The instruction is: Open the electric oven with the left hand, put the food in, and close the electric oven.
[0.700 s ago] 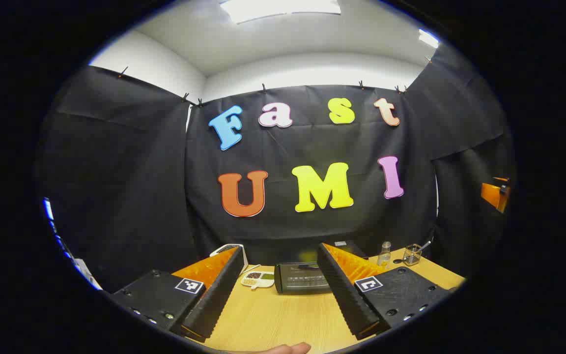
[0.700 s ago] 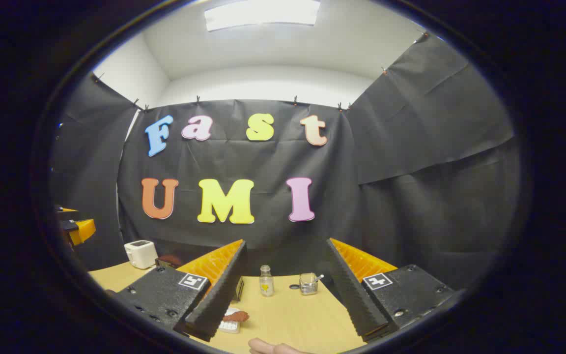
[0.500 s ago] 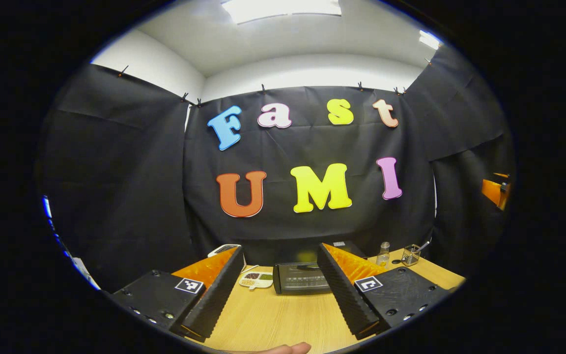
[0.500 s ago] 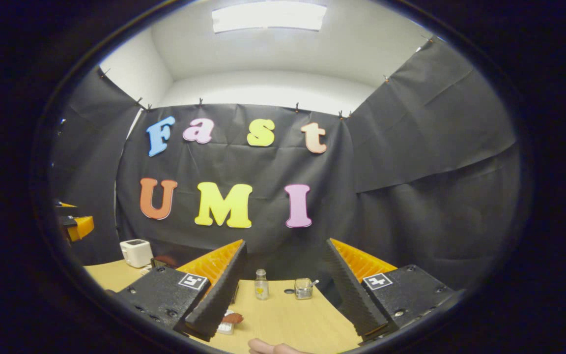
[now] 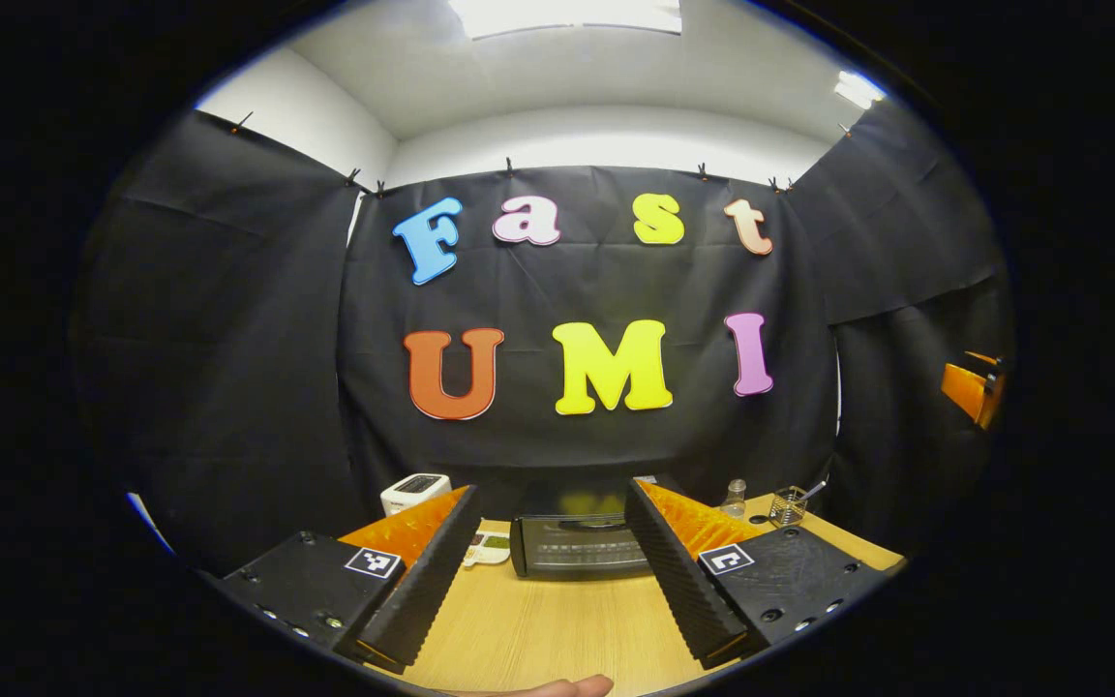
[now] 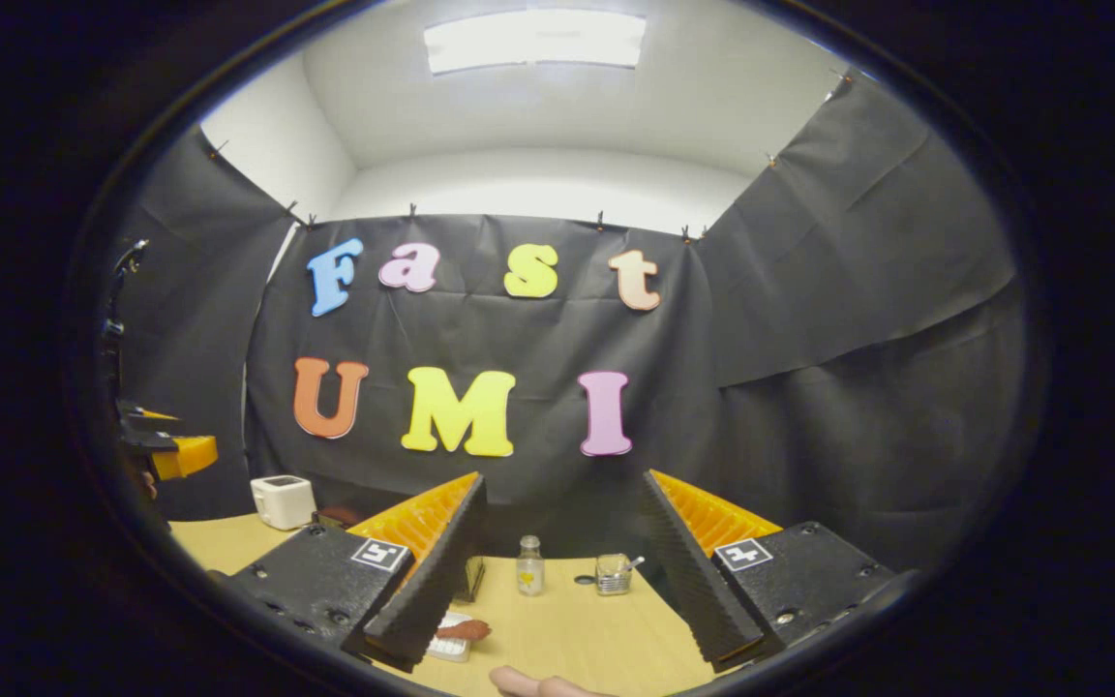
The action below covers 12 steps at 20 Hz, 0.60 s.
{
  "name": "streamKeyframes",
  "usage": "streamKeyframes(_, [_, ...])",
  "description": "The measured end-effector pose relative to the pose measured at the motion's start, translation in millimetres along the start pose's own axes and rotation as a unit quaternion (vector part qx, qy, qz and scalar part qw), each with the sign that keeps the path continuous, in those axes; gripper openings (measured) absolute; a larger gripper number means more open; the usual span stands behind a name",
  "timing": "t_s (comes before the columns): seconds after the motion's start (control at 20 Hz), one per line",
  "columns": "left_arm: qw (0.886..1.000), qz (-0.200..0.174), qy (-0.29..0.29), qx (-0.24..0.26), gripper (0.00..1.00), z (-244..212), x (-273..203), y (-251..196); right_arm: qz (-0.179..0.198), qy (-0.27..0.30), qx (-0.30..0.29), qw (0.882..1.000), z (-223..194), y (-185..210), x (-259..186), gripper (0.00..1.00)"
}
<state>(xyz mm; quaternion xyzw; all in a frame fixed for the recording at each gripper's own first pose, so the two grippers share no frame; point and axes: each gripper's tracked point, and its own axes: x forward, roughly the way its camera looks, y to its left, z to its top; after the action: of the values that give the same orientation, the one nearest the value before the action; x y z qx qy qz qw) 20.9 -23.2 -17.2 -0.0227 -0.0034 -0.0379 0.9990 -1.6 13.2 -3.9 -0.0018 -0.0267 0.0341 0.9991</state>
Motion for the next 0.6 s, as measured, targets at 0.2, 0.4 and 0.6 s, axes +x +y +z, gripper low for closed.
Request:
streamKeyframes(0.2, [1.000, -0.016, 0.021, 0.005, 0.96, -22, 40, -15, 0.005, -0.010, 0.001, 1.000, -7, -3, 18, 1.00])
streamKeyframes(0.4, [0.999, -0.033, 0.043, -0.004, 0.96, -43, 90, -32, 0.017, -0.011, 0.010, 1.000, -19, -6, 38, 1.00])
streamKeyframes(0.6, [0.995, -0.061, 0.079, -0.016, 0.96, -76, 141, -55, 0.005, -0.005, 0.018, 1.000, -33, -19, 54, 1.00])
